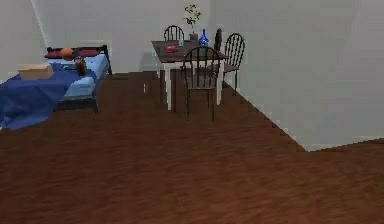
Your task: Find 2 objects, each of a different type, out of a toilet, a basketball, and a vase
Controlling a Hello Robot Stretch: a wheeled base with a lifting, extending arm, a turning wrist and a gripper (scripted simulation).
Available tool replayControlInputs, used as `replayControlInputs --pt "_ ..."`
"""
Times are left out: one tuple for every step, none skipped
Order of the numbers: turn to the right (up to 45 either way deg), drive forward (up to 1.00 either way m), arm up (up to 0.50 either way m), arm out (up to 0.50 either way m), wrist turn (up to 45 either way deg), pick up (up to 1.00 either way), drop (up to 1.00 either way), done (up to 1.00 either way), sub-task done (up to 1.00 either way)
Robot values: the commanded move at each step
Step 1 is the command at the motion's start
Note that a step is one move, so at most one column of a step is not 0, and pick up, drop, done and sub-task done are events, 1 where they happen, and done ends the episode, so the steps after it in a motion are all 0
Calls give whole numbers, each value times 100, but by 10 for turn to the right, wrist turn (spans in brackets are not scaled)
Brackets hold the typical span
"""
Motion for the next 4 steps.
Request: replayControlInputs --pt "150 0 0 0 0 0 0 0 0" --pt "0 100 0 0 0 0 0 0 0" --pt "0 100 0 0 0 0 0 0 0" --pt "30 0 0 0 0 0 0 0 0"
